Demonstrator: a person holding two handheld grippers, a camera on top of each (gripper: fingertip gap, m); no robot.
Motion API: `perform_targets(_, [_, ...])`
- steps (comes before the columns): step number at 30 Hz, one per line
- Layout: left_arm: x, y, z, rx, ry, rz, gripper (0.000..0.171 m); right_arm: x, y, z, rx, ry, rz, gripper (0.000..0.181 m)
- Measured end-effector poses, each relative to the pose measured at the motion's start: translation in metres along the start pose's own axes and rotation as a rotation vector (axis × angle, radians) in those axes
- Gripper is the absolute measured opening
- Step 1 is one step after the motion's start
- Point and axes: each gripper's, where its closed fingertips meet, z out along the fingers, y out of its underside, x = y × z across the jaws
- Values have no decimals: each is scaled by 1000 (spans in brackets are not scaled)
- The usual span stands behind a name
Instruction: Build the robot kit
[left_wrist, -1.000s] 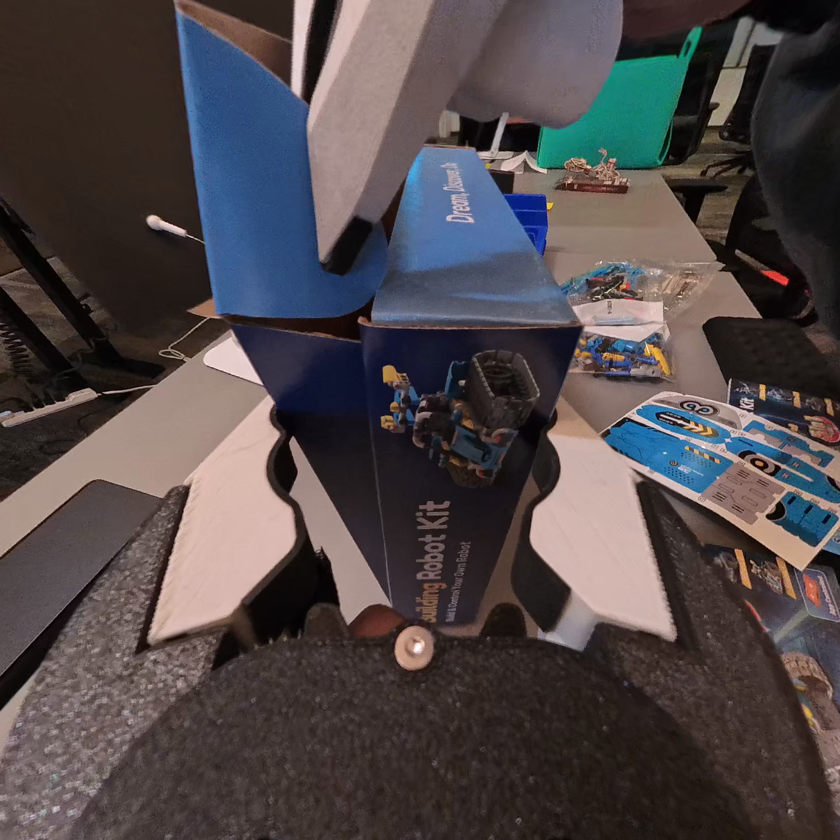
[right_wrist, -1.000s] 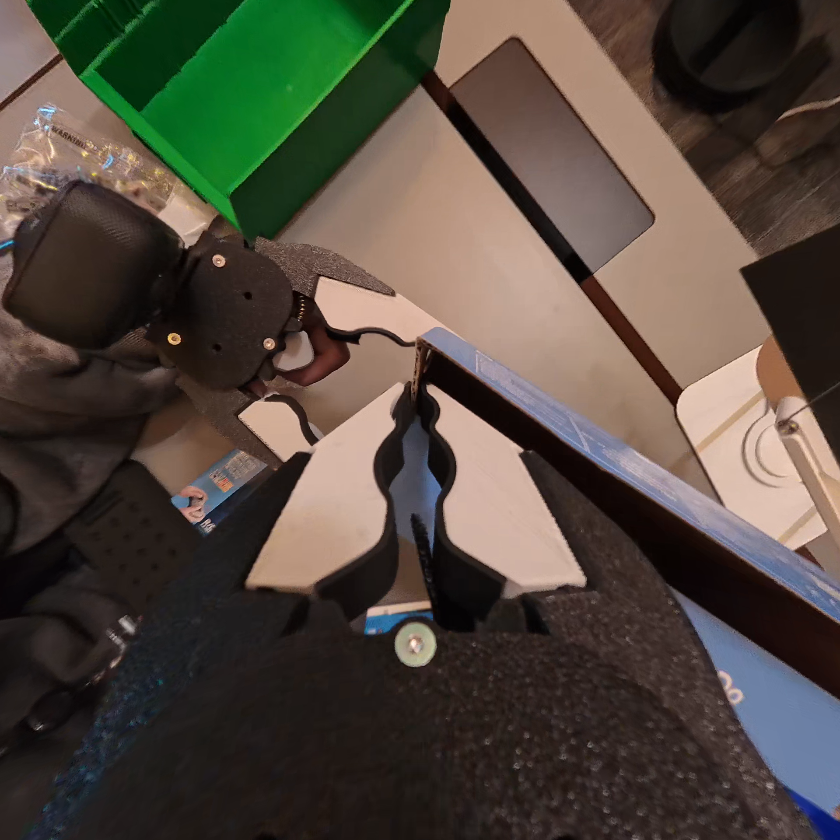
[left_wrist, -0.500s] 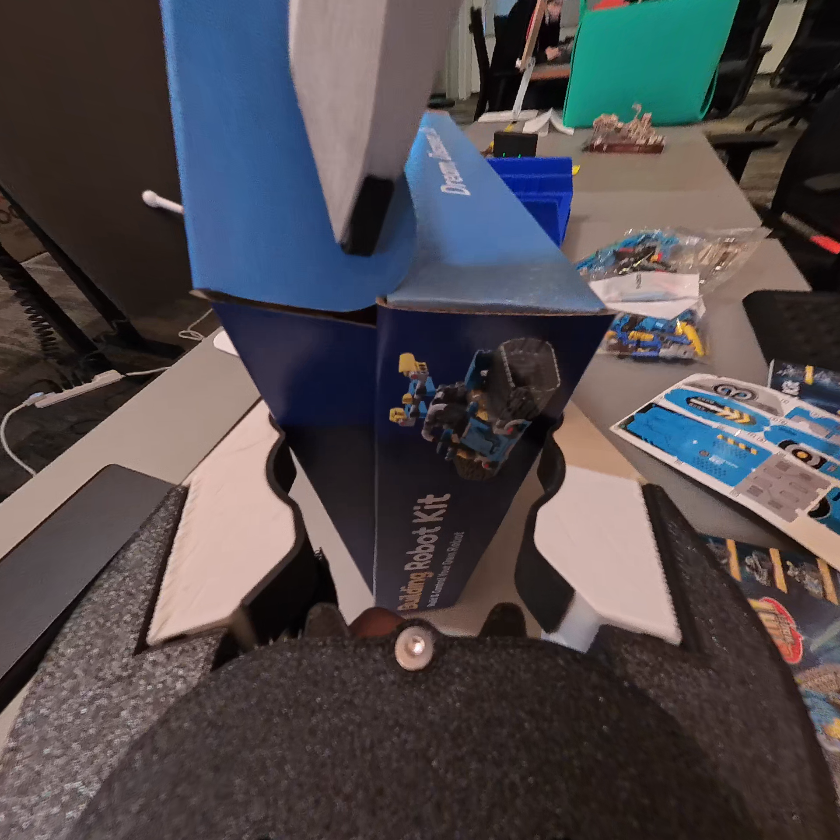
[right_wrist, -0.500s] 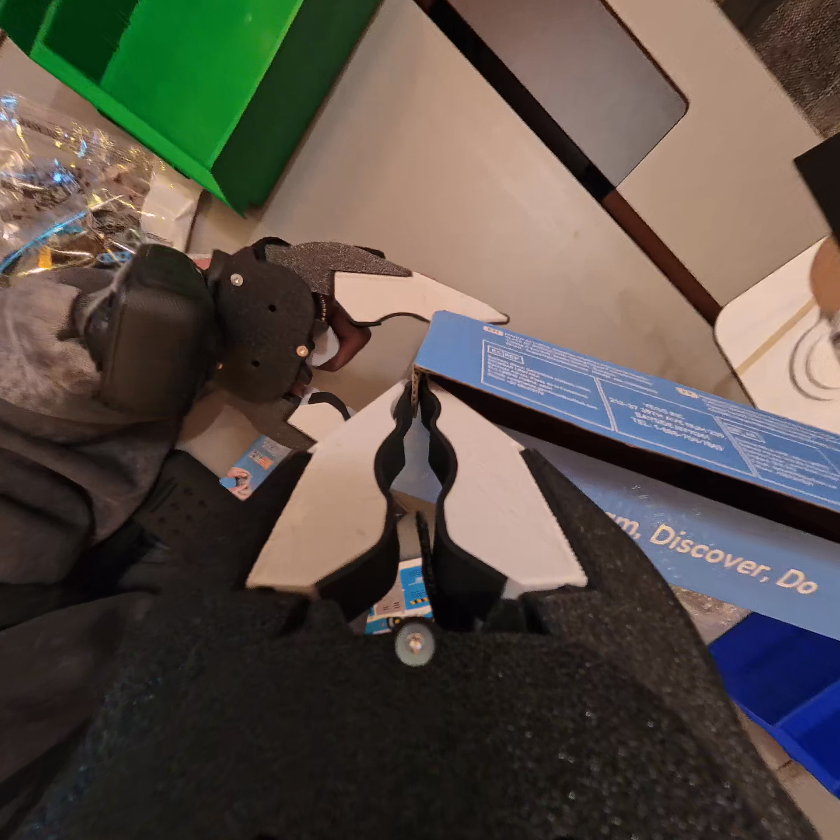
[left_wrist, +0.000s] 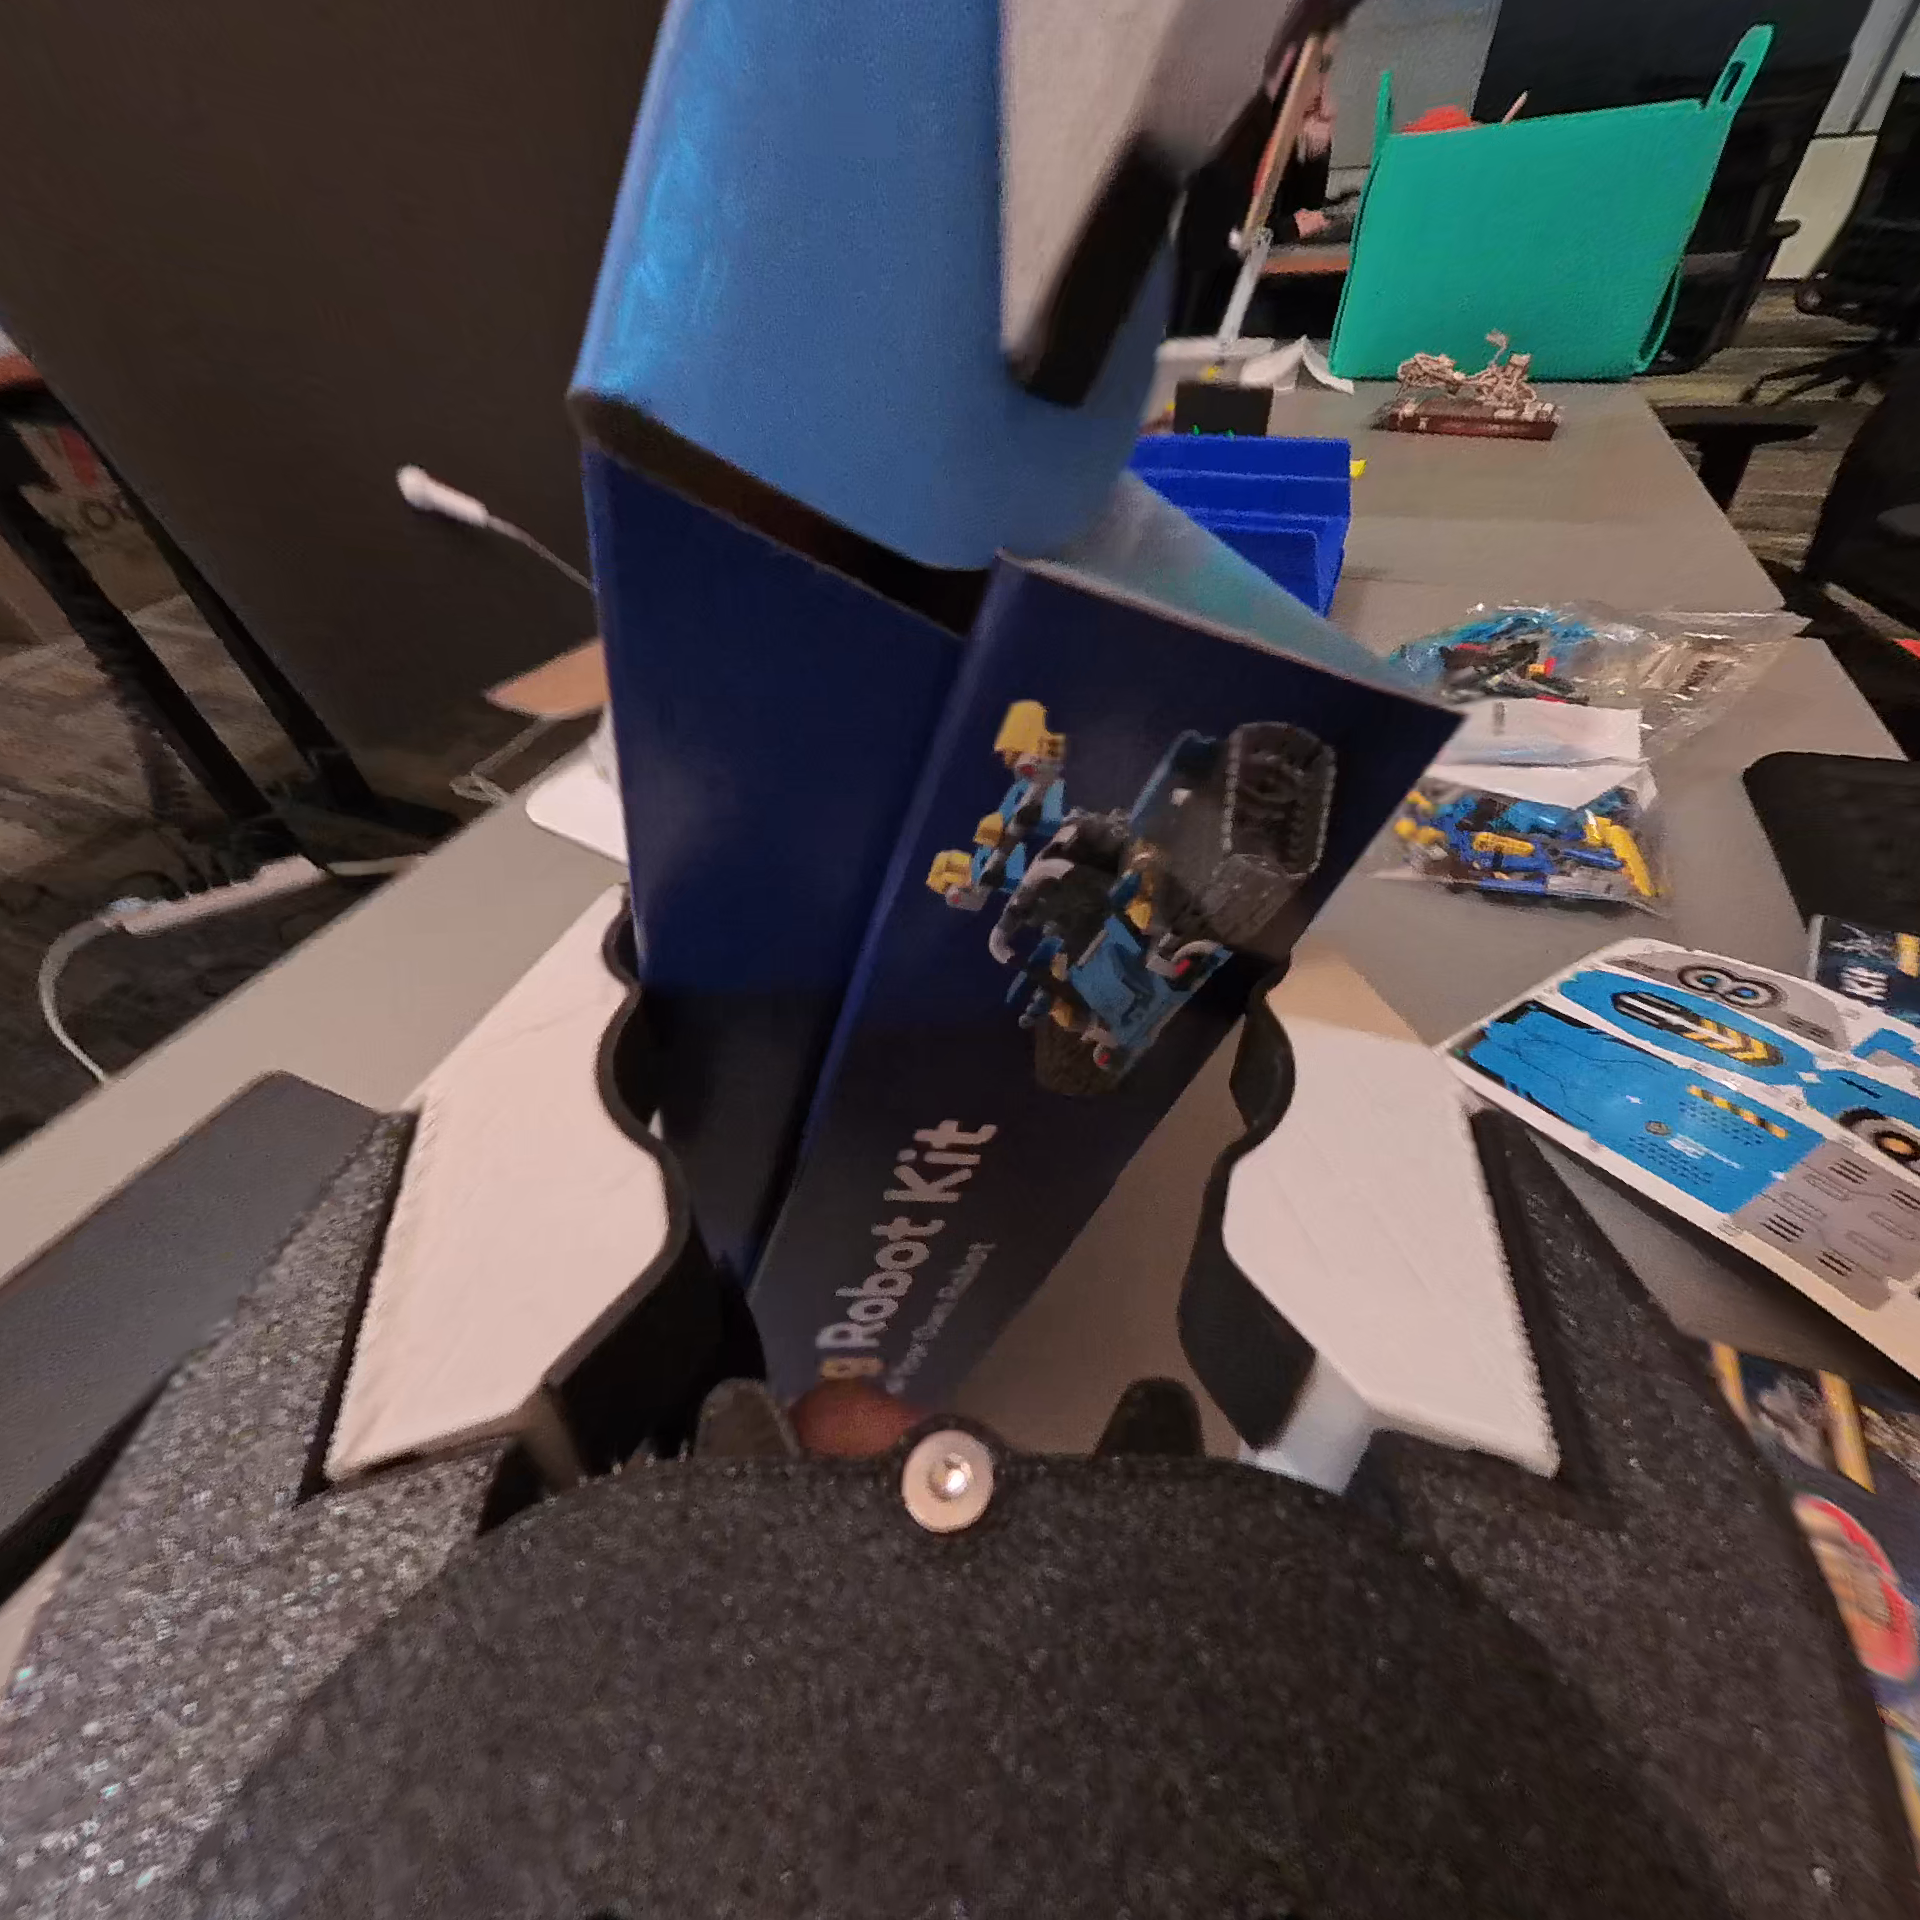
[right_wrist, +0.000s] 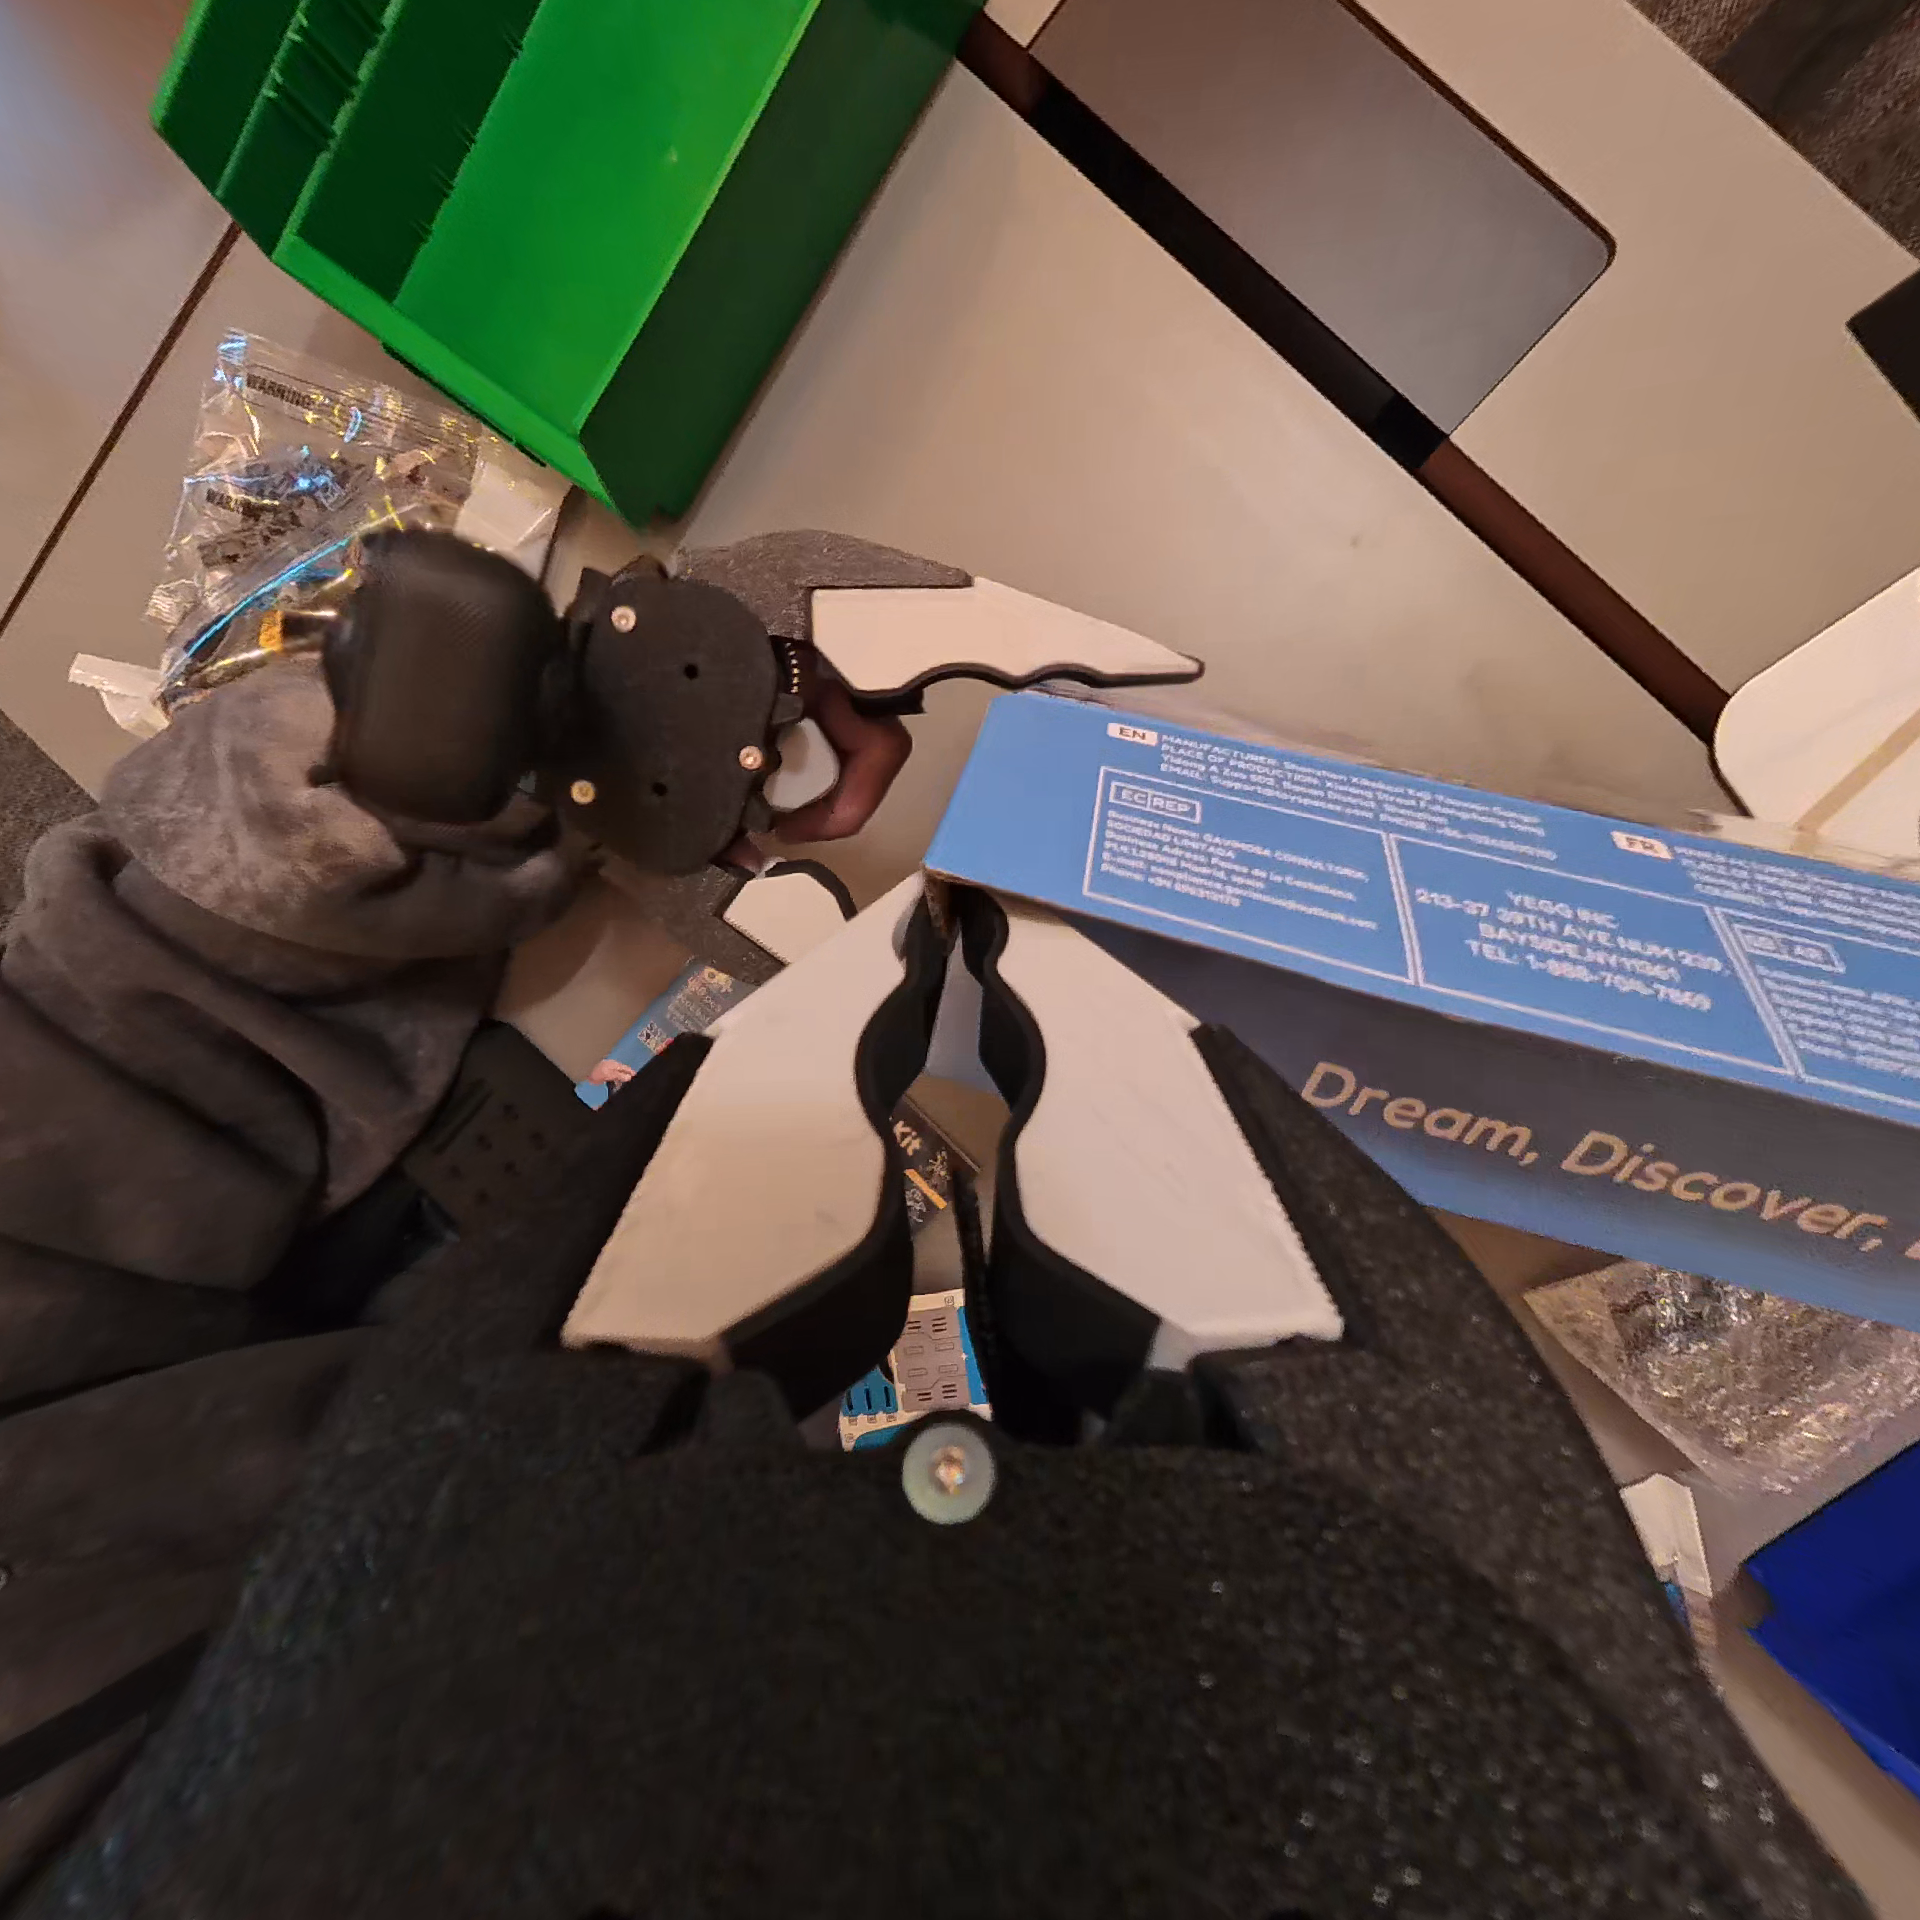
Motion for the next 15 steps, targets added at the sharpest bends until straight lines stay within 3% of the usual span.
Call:
perform_targets(4, [5, -10, 2, 30, -69, 136, 106, 3, 3, -2, 4, 36, -28, 1])
perform_targets(11, [7, -11, 3, 43, -56, 110, 105, 4, 5, -6, 31, -26, 7, 1])
perform_targets(13, [6, -13, 2, 61, -44, 71, 97, 4, 6, -12, 12, -45, -8, 1])
perform_targets(14, [0, -16, -1, 85, -49, 24, 80, -2, 7, -15, -3, -85, -7, 2])
perform_targets(15, [-2, -18, -5, 106, -25, -11, 77, -2, 4, -15, 9, -84, -16, 1])
